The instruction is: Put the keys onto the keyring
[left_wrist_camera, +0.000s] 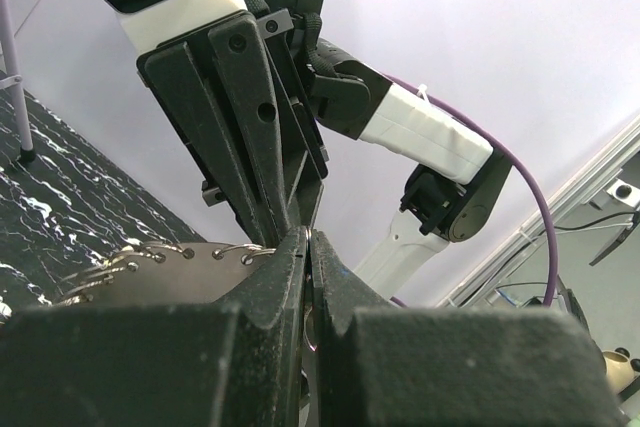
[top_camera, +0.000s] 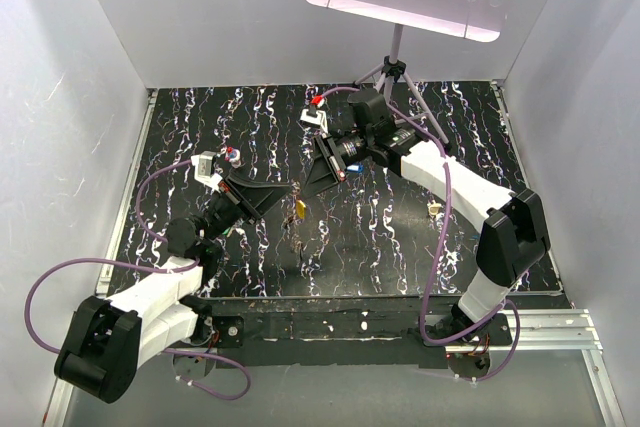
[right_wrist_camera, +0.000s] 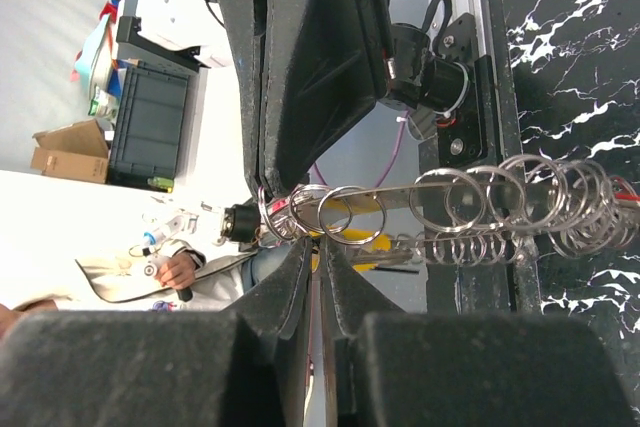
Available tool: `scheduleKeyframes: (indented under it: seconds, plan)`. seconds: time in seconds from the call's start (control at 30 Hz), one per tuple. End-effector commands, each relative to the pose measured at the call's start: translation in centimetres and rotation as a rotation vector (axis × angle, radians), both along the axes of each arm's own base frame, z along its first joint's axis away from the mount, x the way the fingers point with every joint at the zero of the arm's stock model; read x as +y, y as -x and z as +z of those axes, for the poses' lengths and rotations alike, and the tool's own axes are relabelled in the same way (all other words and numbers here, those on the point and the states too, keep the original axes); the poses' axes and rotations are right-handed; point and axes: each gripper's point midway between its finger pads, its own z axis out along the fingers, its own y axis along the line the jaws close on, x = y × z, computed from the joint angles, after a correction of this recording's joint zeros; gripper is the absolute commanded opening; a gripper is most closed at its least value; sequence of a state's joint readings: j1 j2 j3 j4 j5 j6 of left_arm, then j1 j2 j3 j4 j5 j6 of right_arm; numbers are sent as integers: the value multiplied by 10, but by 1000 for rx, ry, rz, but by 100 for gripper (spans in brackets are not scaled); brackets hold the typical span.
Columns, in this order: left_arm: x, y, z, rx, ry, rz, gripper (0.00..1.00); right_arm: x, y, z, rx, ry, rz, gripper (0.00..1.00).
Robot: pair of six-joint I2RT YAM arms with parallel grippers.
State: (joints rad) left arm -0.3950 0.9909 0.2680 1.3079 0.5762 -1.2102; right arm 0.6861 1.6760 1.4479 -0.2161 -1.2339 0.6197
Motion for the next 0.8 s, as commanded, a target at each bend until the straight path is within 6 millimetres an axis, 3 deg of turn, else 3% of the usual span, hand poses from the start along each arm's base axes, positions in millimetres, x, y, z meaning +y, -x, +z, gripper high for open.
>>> scheduleKeyframes:
  seconds: [0.0,0.2,0.43,0.6,0.77]
  plan:
    - [16,31,50,-262,118,28,0,2,-1,17,-87,-32,-13,13]
    - [17,32,56,-281,123,33,0,7,-1,16,-82,-16,-12,20]
    - [15,30,54,-274,114,25,0,9,0,17,-96,-18,-2,20]
    - [14,33,51,-282,101,15,0,-2,-3,22,-154,-38,-9,22]
    - [10,38,46,-305,51,-14,0,-20,-14,31,-277,-50,-54,36]
